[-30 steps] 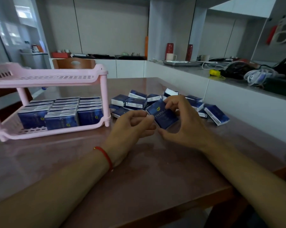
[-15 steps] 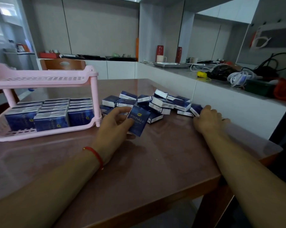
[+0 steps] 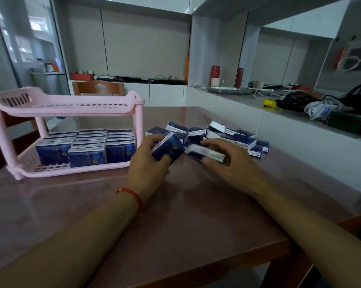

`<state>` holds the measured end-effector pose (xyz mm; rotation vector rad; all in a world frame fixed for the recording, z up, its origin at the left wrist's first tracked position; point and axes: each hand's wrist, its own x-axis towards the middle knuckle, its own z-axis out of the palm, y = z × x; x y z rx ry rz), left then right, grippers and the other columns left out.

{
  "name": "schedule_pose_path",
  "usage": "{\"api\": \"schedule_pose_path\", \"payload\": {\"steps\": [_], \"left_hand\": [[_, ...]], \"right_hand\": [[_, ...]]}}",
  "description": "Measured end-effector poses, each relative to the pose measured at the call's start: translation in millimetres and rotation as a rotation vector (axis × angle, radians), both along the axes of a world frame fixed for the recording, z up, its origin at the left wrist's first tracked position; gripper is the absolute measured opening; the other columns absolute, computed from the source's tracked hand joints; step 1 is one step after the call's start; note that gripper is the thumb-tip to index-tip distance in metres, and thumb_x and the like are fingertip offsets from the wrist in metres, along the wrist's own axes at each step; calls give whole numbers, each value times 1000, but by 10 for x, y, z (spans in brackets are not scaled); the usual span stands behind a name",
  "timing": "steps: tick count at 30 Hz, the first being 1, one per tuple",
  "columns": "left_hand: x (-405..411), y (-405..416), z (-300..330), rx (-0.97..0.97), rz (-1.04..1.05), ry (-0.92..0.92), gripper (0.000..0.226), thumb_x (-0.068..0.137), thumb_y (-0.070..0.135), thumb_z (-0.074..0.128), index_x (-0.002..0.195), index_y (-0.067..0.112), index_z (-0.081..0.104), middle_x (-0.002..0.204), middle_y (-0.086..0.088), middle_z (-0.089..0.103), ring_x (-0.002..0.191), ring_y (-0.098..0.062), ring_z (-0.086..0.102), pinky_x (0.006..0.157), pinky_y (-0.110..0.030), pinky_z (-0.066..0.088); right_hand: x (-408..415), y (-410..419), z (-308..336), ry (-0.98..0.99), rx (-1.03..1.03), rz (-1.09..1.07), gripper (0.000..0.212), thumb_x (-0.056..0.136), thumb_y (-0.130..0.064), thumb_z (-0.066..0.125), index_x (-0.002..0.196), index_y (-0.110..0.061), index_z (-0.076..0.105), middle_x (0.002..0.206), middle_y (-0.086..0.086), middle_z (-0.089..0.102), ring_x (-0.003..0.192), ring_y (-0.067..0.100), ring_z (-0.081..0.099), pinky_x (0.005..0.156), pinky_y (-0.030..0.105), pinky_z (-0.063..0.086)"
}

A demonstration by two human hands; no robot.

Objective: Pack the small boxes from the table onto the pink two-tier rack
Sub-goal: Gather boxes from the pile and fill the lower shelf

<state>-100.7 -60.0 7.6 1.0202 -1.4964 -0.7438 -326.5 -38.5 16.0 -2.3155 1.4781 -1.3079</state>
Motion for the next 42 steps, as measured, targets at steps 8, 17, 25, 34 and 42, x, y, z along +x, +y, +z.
{"api": "schedule_pose_path", "payload": {"steps": [8,17,25,34,42], "left_hand": [[-37,-38,-17,69,-167,-41,43,86,-4,66,119,23,62,112,-14,69,99,-32,69,70,-35,63],[-35,-65,-109,-41,-284,-395,65,74,25,85,131,34,54,128,8,64,107,-9,67,89,-35,60],[30,-65,-87,-48,-304,-430,54,78,16,81,125,28,58,117,6,70,105,-10,67,93,-39,57],[314,144,91,-76,-281,-550,50,78,22,82,121,31,58,112,13,62,90,5,60,82,-20,50],[1387,574,181,-65,-199,-427,50,79,7,80,117,22,50,112,1,65,97,-21,68,83,-44,59]], "right_hand": [[-8,-13,-26,-165,351,144,35,98,-52,49,90,-22,65,76,6,72,59,14,63,65,35,51],[23,-63,-65,58,16,-91,55,68,-78,61,85,-26,60,75,-9,62,65,6,57,56,22,45],[18,-13,-66,166,72,83,48,86,-42,73,132,-36,58,104,-31,58,86,-5,61,71,18,52],[296,84,171,286,158,161,48,84,-47,74,128,-38,60,107,-30,58,97,-10,57,75,11,47],[1351,125,425,383,124,325,42,77,-49,80,112,-30,68,94,-15,67,81,3,61,67,18,48]]}}
